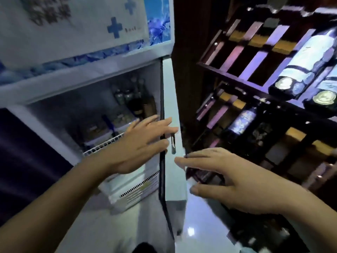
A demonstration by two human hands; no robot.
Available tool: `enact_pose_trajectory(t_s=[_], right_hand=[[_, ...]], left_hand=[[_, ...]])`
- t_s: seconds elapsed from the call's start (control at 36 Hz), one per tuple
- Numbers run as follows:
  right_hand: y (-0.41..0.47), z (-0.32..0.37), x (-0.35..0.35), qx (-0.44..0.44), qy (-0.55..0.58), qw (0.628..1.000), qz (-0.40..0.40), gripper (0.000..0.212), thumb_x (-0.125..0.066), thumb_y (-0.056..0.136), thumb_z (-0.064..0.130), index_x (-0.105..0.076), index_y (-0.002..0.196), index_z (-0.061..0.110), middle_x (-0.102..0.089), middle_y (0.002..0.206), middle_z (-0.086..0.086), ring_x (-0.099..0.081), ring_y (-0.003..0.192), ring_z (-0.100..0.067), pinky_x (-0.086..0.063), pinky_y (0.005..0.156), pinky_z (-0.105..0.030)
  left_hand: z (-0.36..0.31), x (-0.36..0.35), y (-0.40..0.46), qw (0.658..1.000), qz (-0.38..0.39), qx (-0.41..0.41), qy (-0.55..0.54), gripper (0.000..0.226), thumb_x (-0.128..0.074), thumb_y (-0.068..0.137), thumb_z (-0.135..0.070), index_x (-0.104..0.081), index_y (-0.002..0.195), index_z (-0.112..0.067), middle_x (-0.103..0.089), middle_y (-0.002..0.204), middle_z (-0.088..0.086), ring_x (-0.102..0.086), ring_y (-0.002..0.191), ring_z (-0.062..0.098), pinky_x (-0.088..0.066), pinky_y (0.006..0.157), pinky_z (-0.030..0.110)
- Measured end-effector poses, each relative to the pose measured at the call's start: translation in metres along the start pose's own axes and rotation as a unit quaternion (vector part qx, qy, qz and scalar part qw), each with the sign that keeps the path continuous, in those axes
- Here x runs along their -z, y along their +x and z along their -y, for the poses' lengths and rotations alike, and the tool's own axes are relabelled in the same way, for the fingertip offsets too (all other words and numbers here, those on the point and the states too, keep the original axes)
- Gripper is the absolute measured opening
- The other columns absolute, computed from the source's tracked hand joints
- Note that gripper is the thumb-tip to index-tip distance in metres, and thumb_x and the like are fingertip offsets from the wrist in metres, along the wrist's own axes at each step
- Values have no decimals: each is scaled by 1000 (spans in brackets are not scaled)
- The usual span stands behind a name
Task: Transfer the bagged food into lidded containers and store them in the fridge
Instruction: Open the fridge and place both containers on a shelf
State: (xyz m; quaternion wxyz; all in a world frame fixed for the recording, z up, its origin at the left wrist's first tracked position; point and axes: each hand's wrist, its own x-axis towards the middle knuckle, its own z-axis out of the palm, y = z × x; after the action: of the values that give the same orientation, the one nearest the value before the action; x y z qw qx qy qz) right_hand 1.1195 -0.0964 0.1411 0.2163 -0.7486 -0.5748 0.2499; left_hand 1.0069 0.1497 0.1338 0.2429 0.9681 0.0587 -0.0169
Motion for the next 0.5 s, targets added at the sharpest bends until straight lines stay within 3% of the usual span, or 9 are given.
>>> enact_pose_trajectory(t_s=[0.08, 0.19, 0.33, 0.42, 0.5], right_hand=[[45, 3, -14, 62, 38, 996, 47, 60, -56, 89, 66, -22, 137, 74, -3, 155, 43, 0, 144, 13, -21, 115, -28], [113, 3, -41, 82, 23, 996, -22, 71, -57, 89, 65, -14, 146, 65, 2, 159, 37, 3, 149, 5, -18, 123, -44], [192, 9, -65, 57, -69, 996, -21, 84, -48, 87, 72, 3, 152, 56, 18, 161, 29, 18, 150, -6, -9, 123, -54], [236, 21, -78, 45, -116, 992, -13, 88, -46, 89, 70, 10, 153, 50, 27, 159, 25, 24, 149, -10, -4, 123, -56], [275, 30, -87, 29, -138, 990, -18, 89, -47, 91, 68, 12, 154, 46, 30, 160, 19, 26, 149, -14, -3, 122, -57]], left_hand=[[21, 15, -32, 999, 10, 43, 27, 51, -14, 84, -79, -21, 135, -74, -4, 160, -37, 11, 149, -7, 6, 124, 45], [59, 34, -65, 993, 8, 101, 66, 67, -12, 82, -85, -11, 147, -66, 3, 160, -37, 13, 149, -5, 7, 124, 45], [108, 55, -91, 979, 41, 160, 119, 73, -25, 91, -78, 10, 152, -54, 19, 163, -24, 20, 149, 3, 14, 119, 36], [127, 59, -102, 963, -12, 201, 178, 82, -35, 93, -72, 8, 156, -43, 24, 164, -16, 23, 150, 11, 11, 123, 46], [142, 48, -110, 947, -116, 220, 203, 86, -35, 92, -69, 10, 157, -36, 26, 164, -10, 28, 150, 16, 13, 122, 50]])
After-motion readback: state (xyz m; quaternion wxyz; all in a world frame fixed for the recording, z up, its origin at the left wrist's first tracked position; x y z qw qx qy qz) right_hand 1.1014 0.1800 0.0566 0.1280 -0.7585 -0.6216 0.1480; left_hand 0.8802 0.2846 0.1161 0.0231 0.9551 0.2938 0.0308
